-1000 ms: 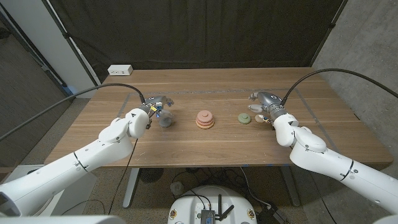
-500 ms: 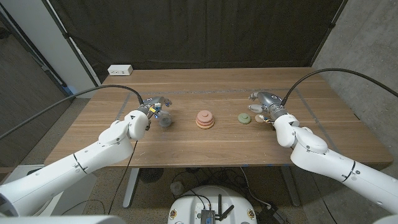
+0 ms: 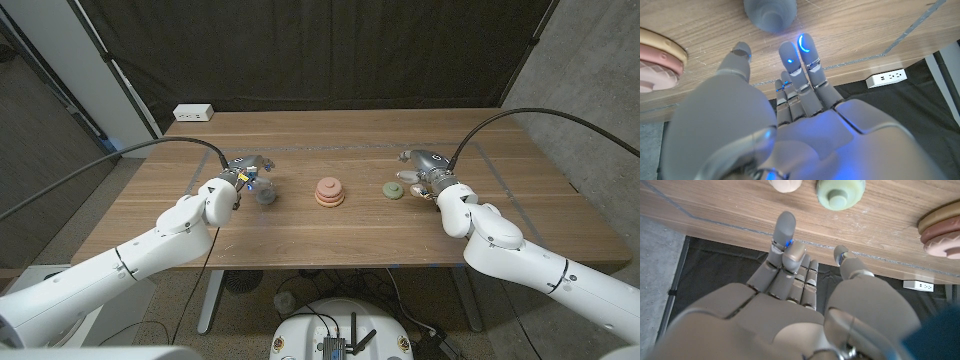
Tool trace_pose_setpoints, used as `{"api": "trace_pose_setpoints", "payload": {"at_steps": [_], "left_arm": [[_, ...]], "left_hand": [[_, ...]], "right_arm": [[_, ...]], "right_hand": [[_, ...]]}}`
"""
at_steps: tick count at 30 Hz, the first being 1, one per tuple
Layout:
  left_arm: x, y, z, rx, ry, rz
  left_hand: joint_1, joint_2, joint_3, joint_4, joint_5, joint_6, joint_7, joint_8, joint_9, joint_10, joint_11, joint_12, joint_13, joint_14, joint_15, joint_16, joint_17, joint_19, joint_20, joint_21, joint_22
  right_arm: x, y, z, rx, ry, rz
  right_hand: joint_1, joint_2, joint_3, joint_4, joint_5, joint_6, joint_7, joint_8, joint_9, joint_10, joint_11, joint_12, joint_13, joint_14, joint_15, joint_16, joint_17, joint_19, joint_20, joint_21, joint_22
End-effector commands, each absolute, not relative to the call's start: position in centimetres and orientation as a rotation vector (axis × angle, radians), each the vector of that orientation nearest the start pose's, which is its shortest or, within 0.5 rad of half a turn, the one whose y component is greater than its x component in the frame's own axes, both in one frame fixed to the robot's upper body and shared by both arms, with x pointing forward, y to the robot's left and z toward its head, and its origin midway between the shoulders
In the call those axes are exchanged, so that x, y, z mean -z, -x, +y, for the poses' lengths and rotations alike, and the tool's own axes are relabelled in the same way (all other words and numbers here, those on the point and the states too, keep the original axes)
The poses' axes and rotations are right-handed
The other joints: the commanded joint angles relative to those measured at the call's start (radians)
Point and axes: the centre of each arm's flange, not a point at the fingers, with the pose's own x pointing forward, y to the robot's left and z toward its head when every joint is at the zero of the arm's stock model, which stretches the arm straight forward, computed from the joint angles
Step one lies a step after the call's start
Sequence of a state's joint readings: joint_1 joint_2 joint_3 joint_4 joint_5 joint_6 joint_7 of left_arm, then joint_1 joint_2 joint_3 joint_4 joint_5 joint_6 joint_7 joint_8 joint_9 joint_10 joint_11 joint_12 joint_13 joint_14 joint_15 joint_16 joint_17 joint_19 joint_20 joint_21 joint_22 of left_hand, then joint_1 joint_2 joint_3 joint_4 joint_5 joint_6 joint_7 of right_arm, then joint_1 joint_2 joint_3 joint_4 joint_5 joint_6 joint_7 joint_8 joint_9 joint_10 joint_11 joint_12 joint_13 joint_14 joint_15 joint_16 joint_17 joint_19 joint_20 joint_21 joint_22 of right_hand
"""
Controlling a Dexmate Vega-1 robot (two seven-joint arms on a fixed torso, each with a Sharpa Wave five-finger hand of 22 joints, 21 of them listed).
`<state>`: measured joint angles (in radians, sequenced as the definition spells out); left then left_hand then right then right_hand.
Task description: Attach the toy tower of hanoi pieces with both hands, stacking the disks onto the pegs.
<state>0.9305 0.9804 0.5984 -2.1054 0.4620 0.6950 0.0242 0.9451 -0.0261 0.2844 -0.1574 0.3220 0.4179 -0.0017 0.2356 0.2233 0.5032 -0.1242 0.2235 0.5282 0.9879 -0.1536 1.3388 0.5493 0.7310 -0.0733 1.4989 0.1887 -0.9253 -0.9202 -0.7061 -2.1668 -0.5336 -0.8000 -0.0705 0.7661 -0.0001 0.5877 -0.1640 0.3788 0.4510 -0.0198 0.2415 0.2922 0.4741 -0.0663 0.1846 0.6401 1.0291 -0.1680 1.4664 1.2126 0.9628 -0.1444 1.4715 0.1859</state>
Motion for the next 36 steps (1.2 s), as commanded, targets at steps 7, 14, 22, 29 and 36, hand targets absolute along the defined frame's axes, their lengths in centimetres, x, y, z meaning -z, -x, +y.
{"api": "trace_pose_setpoints", "payload": {"at_steps": [7,14,22,29,36], "left_arm": [[0.5,-54.9,26.3,-0.192,-1.398,-0.366],[0.2,-55.0,26.3,-0.194,-1.398,-0.376],[0.4,-55.0,26.3,-0.188,-1.397,-0.373],[0.7,-55.0,26.3,-0.181,-1.398,-0.364],[0.8,-54.9,26.3,-0.178,-1.397,-0.364]], "left_hand": [[-0.007,0.01,0.004,0.004,0.006,0.009,0.0,-0.003,0.002,0.01,-0.001,-0.002,0.002,0.006,-0.066,0.005,0.0,-0.001,-0.13,-0.001,0.002],[-0.012,0.013,0.005,0.006,0.006,0.011,0.002,-0.004,0.003,0.011,-0.001,-0.002,0.004,0.007,-0.066,0.007,0.001,-0.001,-0.13,-0.001,0.001],[-0.013,0.015,0.007,0.005,0.007,0.016,0.002,-0.004,0.003,0.015,0.0,-0.001,0.005,0.008,-0.066,0.008,0.002,-0.001,-0.131,-0.002,0.001],[-0.014,0.017,0.009,0.004,0.008,0.02,0.001,-0.004,0.003,0.018,0.002,-0.001,0.006,0.008,-0.066,0.008,0.002,-0.001,-0.131,-0.002,0.0],[-0.015,0.02,0.012,0.004,0.009,0.019,0.002,-0.006,0.004,0.02,0.001,-0.001,0.008,0.007,-0.066,0.007,0.002,0.0,-0.131,-0.003,0.0]], "right_arm": [[3.3,-53.7,-19.7,0.133,1.46,-0.319],[3.1,-53.9,-19.4,0.123,1.489,-0.277],[2.8,-54.1,-19.1,0.115,1.524,-0.224],[2.8,-54.2,-18.8,0.117,1.535,-0.194],[2.7,-54.3,-18.5,0.119,1.56,-0.158]], "right_hand": [[-0.003,-0.03,-0.007,-0.006,-0.01,-0.043,-0.002,-0.022,-0.005,-0.041,0.008,-0.001,-0.008,-0.025,-0.049,-0.024,-0.007,-0.016,-0.072,-0.007,0.002],[-0.012,-0.051,-0.017,-0.004,-0.02,-0.064,0.004,-0.03,-0.008,-0.063,0.01,-0.002,-0.013,-0.033,-0.049,-0.03,-0.005,-0.027,-0.071,-0.012,0.002],[-0.028,-0.072,-0.029,0.001,-0.034,-0.097,0.015,-0.039,-0.012,-0.081,0.018,0.0,-0.019,-0.049,-0.048,-0.046,-0.01,-0.037,-0.07,-0.015,0.003],[-0.041,-0.084,-0.039,0.005,-0.046,-0.104,0.019,-0.038,-0.015,-0.082,0.023,0.004,-0.024,-0.062,-0.049,-0.063,-0.02,-0.037,-0.07,-0.014,0.005],[-0.046,-0.088,-0.045,0.007,-0.056,-0.097,0.02,-0.032,-0.016,-0.081,0.028,0.007,-0.029,-0.049,-0.049,-0.056,-0.012,-0.024,-0.07,-0.004,0.013]]}}
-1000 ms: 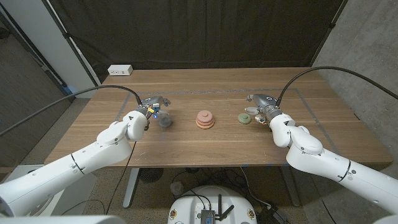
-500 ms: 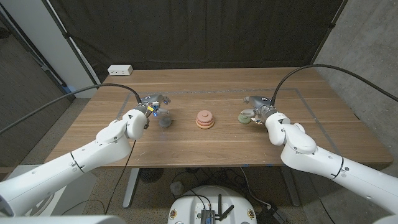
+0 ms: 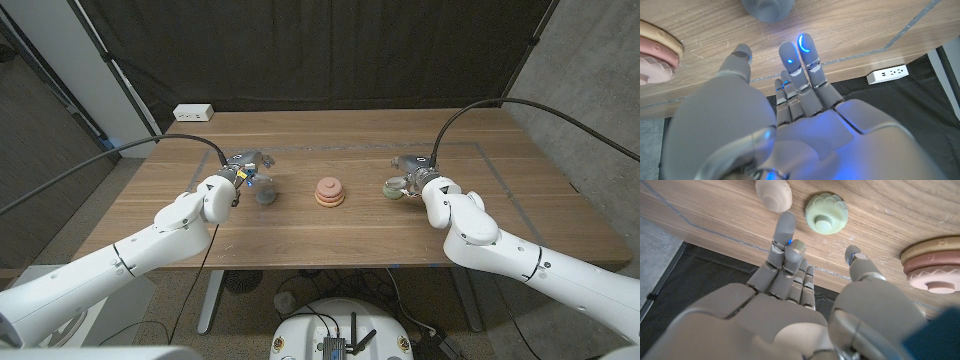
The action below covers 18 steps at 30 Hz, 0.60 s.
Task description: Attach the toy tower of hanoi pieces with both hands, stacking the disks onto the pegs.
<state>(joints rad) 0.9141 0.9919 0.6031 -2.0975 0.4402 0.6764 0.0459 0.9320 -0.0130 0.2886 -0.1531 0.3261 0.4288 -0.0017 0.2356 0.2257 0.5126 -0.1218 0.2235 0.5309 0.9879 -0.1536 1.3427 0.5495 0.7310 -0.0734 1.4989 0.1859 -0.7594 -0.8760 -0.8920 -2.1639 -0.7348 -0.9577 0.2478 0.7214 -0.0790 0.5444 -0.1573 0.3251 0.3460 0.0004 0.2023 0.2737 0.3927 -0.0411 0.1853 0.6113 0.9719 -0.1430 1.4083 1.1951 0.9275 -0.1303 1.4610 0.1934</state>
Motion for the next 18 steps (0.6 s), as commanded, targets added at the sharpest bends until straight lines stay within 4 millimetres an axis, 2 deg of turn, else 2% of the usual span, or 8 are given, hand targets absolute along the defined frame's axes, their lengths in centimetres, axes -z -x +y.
{"api": "trace_pose_setpoints", "payload": {"at_steps": [1,18], "left_arm": [[0.81,-54.84,26.29,-0.177,-1.397,-0.364],[1.16,-54.45,26.21,-0.175,-1.39,-0.369]], "left_hand": [[-0.002,0.007,0.008,-0.001,0.005,0.009,0.001,-0.006,0.001,0.011,-0.002,-0.001,0.006,0.007,-0.066,0.004,0.002,0.0,-0.131,-0.003,0.003],[-0.006,0.012,0.013,-0.001,0.007,0.014,0.003,-0.007,0.002,0.016,0.0,0.0,0.009,0.007,-0.066,0.004,0.004,0.002,-0.13,-0.005,0.002]], "right_arm": [[2.68,-54.33,-18.48,0.118,1.565,-0.152],[2.99,-54.74,-18.0,0.113,1.613,-0.082]], "right_hand": [[-0.003,-0.011,-0.003,0.001,-0.004,0.004,0.0,0.006,0.002,0.001,0.003,0.007,-0.001,0.012,-0.074,0.005,0.009,0.014,-0.085,0.009,0.007],[-0.015,-0.02,-0.009,0.002,-0.019,-0.017,0.021,0.003,-0.001,-0.009,0.006,0.007,-0.008,0.016,-0.074,0.006,0.015,0.011,-0.086,0.005,0.002]]}}
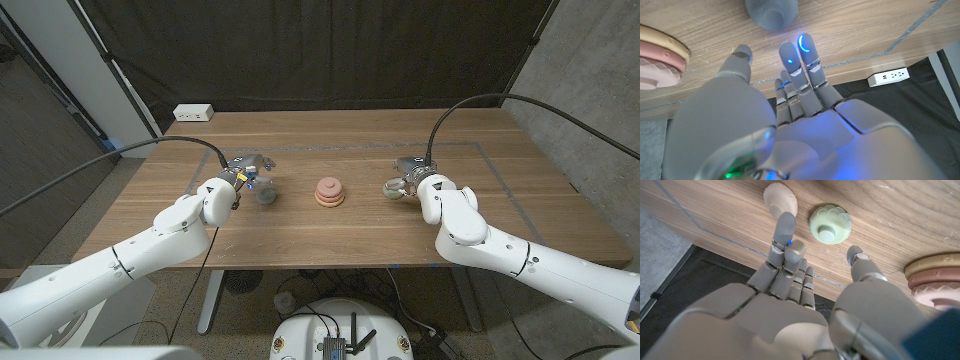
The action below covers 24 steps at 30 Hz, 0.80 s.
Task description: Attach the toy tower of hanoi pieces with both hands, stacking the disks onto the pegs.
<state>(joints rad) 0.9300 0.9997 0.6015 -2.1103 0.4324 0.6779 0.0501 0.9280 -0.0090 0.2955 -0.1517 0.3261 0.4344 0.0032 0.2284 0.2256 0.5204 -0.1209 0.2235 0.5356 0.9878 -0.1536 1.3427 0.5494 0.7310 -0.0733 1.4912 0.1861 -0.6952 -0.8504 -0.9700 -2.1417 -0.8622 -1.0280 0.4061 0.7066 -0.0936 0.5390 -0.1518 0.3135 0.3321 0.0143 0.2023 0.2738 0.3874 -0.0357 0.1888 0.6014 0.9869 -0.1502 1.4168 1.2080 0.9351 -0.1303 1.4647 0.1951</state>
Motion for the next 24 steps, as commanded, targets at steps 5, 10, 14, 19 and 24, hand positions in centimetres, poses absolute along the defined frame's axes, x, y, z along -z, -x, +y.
{"api": "trace_pose_setpoints", "payload": {"at_steps": [5,10,14,19,24], "left_arm": [[1.2,-54.5,26.2,-0.173,-1.387,-0.368],[1.3,-54.5,26.2,-0.172,-1.386,-0.371],[1.3,-54.4,26.2,-0.171,-1.385,-0.372],[1.3,-54.3,26.2,-0.17,-1.386,-0.372],[1.4,-54.1,26.3,-0.172,-1.384,-0.373]], "left_hand": [[-0.004,0.01,0.008,-0.002,0.008,0.01,-0.003,0.0,0.003,0.011,-0.001,0.0,0.006,0.008,-0.066,0.005,0.005,0.002,-0.13,0.001,0.001],[-0.006,0.011,0.01,-0.003,0.009,0.013,-0.002,-0.001,0.003,0.013,0.0,-0.001,0.006,0.009,-0.066,0.005,0.006,0.003,-0.13,0.0,0.001],[-0.008,0.014,0.012,-0.002,0.009,0.015,0.0,-0.001,0.004,0.018,-0.003,0.001,0.007,0.008,-0.066,0.004,0.005,0.002,-0.13,-0.001,0.001],[-0.011,0.015,0.013,-0.002,0.009,0.019,-0.001,0.0,0.004,0.02,-0.002,0.001,0.008,0.007,-0.066,0.004,0.006,0.003,-0.13,-0.002,0.001],[-0.013,0.016,0.014,-0.001,0.01,0.022,0.0,0.0,0.004,0.023,-0.002,0.002,0.008,0.007,-0.066,0.004,0.006,0.004,-0.129,-0.002,0.001]], "right_arm": [[3.1,-55.0,-17.9,0.112,1.619,-0.066],[3.3,-55.2,-17.8,0.109,1.619,-0.057],[3.5,-55.3,-17.7,0.108,1.623,-0.05],[3.8,-55.6,-17.6,0.109,1.63,-0.037],[4.1,-55.7,-17.5,0.112,1.636,-0.029]], "right_hand": [[-0.001,-0.007,-0.004,-0.004,-0.01,-0.008,0.005,0.003,-0.002,-0.007,0.0,0.003,0.0,-0.003,-0.067,-0.007,-0.001,0.0,-0.086,-0.002,-0.001],[-0.001,-0.007,-0.004,-0.004,-0.012,-0.009,0.006,0.004,-0.002,-0.008,-0.001,0.003,-0.001,-0.003,-0.067,-0.008,0.0,-0.002,-0.086,-0.003,-0.002],[0.0,-0.006,-0.004,-0.005,-0.014,-0.014,0.009,0.003,-0.003,-0.009,0.001,0.004,-0.002,-0.003,-0.067,-0.008,0.0,-0.002,-0.086,-0.004,-0.002],[0.001,-0.006,-0.003,-0.006,-0.016,-0.017,0.009,0.003,-0.004,-0.01,0.001,0.005,-0.004,-0.01,-0.067,-0.015,-0.005,-0.001,-0.086,-0.003,-0.001],[0.003,-0.005,-0.002,-0.006,-0.018,-0.018,0.01,0.004,-0.005,-0.011,0.0,0.005,-0.005,-0.004,-0.067,-0.01,0.001,-0.004,-0.086,-0.006,-0.003]]}}
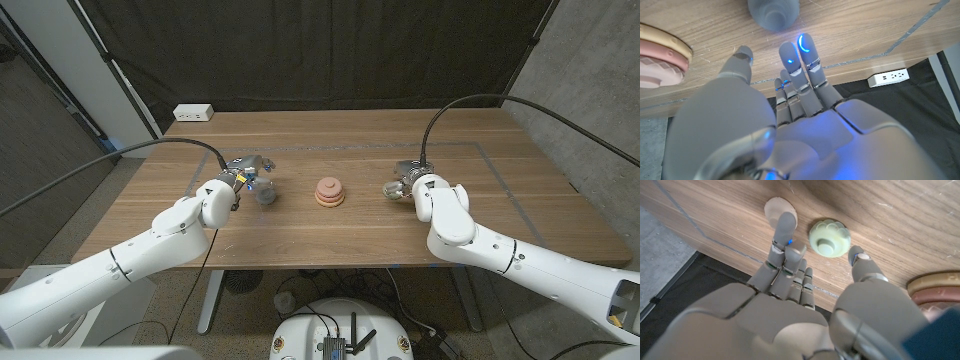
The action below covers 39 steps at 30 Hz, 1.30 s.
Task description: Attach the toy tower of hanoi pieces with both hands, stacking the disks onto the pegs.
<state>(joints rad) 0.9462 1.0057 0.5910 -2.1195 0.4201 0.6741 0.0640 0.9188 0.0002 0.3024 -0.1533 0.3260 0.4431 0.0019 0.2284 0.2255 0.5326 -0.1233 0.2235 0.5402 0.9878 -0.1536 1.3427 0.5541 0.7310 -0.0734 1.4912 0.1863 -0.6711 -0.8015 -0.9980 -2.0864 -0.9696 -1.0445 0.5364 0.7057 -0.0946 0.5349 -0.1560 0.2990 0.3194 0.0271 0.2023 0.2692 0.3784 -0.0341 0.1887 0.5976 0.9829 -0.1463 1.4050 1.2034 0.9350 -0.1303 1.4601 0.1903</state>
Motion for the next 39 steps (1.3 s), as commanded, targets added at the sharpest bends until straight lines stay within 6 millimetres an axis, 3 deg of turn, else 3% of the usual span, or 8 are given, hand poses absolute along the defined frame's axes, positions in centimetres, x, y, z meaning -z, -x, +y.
{"api": "trace_pose_setpoints", "payload": {"at_steps": [1,39], "left_arm": [[1.4,-54.1,26.3,-0.173,-1.383,-0.373],[1.6,-54.3,26.2,-0.162,-1.374,-0.372]], "left_hand": [[-0.004,0.007,0.008,0.0,0.01,0.013,0.0,0.0,0.004,0.013,-0.001,0.002,0.004,0.007,-0.066,0.004,0.001,0.004,-0.129,-0.003,0.0],[-0.015,0.016,0.024,-0.004,0.013,0.027,0.003,-0.002,0.007,0.027,0.0,0.0,0.01,0.011,-0.066,0.0,0.001,0.012,-0.13,-0.01,-0.001]], "right_arm": [[4.2,-55.7,-17.5,0.118,1.638,-0.029],[5.6,-57.2,-17.3,0.104,1.682,0.031]], "right_hand": [[0.004,-0.004,0.002,-0.002,-0.004,-0.006,-0.002,0.004,0.0,-0.001,-0.001,0.005,-0.002,-0.002,-0.071,0.001,0.004,-0.003,-0.086,0.0,0.003],[0.008,0.006,0.002,-0.002,-0.019,-0.003,-0.009,0.012,-0.007,0.001,-0.01,0.012,-0.011,0.001,-0.071,-0.01,0.002,-0.006,-0.086,-0.006,0.0]]}}
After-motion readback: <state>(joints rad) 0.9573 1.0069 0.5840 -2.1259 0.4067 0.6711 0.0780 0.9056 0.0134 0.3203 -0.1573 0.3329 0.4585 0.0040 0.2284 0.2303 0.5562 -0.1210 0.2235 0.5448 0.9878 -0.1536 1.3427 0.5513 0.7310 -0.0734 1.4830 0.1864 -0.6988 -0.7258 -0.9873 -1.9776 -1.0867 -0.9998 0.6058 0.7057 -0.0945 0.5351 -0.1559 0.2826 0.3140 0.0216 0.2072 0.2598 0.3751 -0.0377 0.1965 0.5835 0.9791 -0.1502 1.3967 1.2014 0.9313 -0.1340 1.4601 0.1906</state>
